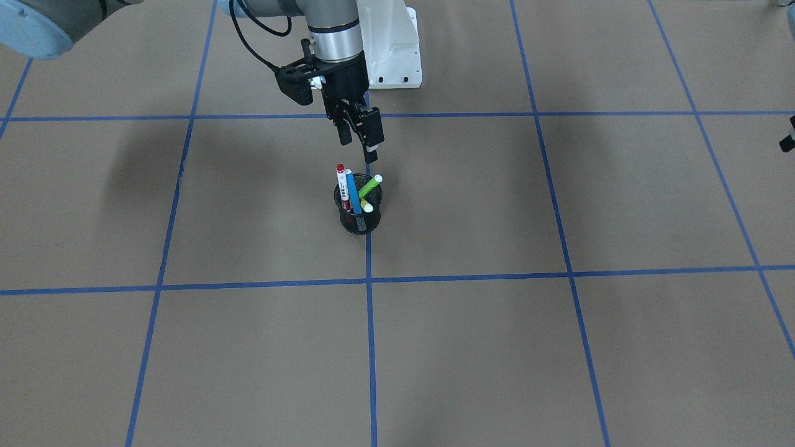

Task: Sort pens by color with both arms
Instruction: 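Move the right gripper over the black mesh pen cup, then lower the right gripper into the cup and grasp the blue marker, then lift the blue marker up out of the cup with the right gripper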

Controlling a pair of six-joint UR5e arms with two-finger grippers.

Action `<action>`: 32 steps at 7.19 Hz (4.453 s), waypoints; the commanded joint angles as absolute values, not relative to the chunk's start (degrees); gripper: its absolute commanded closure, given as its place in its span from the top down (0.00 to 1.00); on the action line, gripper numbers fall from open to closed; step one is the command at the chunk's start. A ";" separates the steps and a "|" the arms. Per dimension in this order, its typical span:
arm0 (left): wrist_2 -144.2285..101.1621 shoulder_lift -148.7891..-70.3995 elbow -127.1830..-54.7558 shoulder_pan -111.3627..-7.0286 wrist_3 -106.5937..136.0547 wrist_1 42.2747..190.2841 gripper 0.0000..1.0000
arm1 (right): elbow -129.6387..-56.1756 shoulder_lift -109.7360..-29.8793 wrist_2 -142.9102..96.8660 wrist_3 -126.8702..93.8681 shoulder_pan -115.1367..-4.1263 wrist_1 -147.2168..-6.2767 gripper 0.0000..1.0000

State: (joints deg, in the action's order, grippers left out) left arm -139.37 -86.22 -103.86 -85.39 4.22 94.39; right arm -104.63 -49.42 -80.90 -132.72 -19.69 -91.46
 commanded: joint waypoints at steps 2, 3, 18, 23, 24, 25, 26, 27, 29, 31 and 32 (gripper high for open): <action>-139.39 -86.22 -103.80 -85.43 4.22 94.39 1.00 | -102.74 -49.30 -80.86 -132.54 -19.69 -91.32 0.73; -139.39 -86.22 -103.80 -85.43 4.22 94.31 1.00 | -102.57 -49.83 -80.86 -132.37 -19.69 -89.58 0.73; -139.39 -86.22 -104.06 -85.43 4.22 94.39 1.00 | -102.22 -51.59 -80.68 -131.14 -20.39 -88.59 0.34; -139.39 -86.22 -104.06 -85.43 4.22 94.39 1.00 | -102.56 -51.33 -80.77 -130.52 -20.48 -88.51 0.00; -139.39 -86.22 -104.06 -85.43 4.22 94.39 1.00 | -104.57 -51.15 -80.68 -128.78 -20.83 -88.94 0.00; -139.39 -86.22 -104.15 -85.43 4.22 94.39 1.00 | -107.11 -51.50 -80.60 -128.06 -21.18 -90.08 0.00; -139.39 -86.22 -104.15 -85.43 4.22 94.39 1.00 | -109.40 -50.81 -80.07 -125.79 -21.27 -94.00 0.00; -139.39 -86.22 -104.15 -85.43 4.22 94.39 1.00 | -113.86 -51.24 -80.07 -123.60 -21.27 -97.96 0.00; -139.39 -86.22 -104.15 -85.43 4.22 94.39 1.00 | -118.72 -50.36 -80.07 -122.53 -22.49 -102.91 0.00; -139.39 -86.22 -104.15 -85.43 4.22 94.39 1.00 | -116.22 -50.45 -80.15 -119.81 -28.96 -102.22 0.00; -139.39 -86.22 -104.15 -85.43 4.22 94.39 1.00 | -110.27 -50.36 -80.24 -116.66 -33.27 -98.04 0.00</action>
State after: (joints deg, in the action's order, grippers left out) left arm -139.39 -86.22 -104.15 -85.43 4.22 94.39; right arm -115.33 -50.43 -80.13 -119.65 -28.45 -101.24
